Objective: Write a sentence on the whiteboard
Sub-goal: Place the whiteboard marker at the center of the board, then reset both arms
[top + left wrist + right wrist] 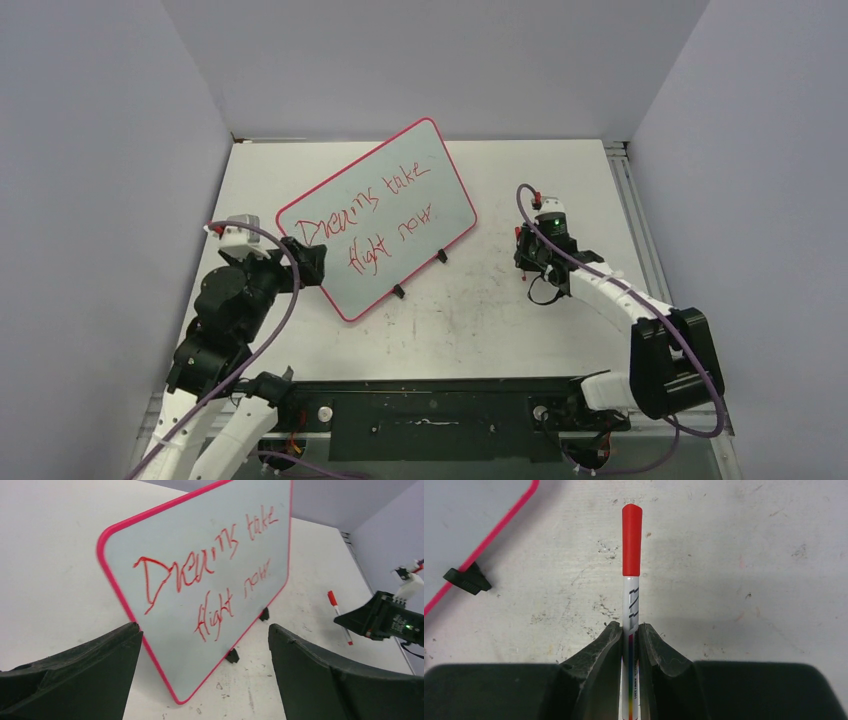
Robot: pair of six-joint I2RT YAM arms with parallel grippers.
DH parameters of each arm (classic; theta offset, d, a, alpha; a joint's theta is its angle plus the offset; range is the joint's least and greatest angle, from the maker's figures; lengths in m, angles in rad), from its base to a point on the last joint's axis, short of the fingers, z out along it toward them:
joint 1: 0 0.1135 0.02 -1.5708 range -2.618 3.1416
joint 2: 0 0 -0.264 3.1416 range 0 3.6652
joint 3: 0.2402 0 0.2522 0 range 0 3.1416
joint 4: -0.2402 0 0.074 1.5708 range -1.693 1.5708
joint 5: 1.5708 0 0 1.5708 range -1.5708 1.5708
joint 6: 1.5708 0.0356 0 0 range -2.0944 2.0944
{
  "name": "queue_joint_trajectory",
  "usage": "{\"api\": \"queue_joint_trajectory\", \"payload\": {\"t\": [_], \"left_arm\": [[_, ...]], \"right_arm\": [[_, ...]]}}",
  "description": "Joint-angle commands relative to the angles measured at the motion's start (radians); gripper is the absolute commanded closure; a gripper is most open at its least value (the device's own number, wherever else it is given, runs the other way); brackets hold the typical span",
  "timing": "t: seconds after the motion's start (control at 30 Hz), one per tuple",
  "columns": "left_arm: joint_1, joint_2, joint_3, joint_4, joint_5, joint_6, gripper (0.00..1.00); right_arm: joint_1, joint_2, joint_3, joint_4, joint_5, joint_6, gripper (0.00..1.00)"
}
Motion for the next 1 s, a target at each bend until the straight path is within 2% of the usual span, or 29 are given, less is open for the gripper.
{"api": "queue_joint_trajectory", "payload": {"t": [0.0,0.1,0.37,0.57,0.7,0.83,0.97], "left_arm": [[0.006,-0.099,-0.072,-0.020,-0.219,0.021,0.03],[0.006,-0.138,-0.115,-0.019,-0.231,0.020,0.03],[0.006,-0.141,-0.145,-0.025,-0.261,0.052,0.03],[0.006,-0.117,-0.138,-0.027,-0.265,0.057,0.04],[0.006,-0.122,-0.124,-0.032,-0.302,0.044,0.04],[0.006,-0.124,-0.095,-0.074,-0.433,-0.002,0.04],[0.006,-0.117,-0.064,-0.102,-0.493,-0.004,0.04]], "right_arm": [[-0.024,0.051,0.008,0.071,-0.043,-0.023,0.94],[-0.033,0.092,0.008,0.067,-0.034,-0.023,0.92],[-0.060,0.117,-0.001,0.063,-0.025,-0.019,0.67],[-0.072,0.088,-0.003,0.046,-0.009,-0.019,0.54],[-0.074,0.013,-0.006,0.029,-0.001,-0.019,0.44],[-0.073,-0.098,0.004,-0.007,0.026,-0.027,0.30],[-0.073,-0.236,0.022,-0.039,0.067,-0.054,0.26]]}}
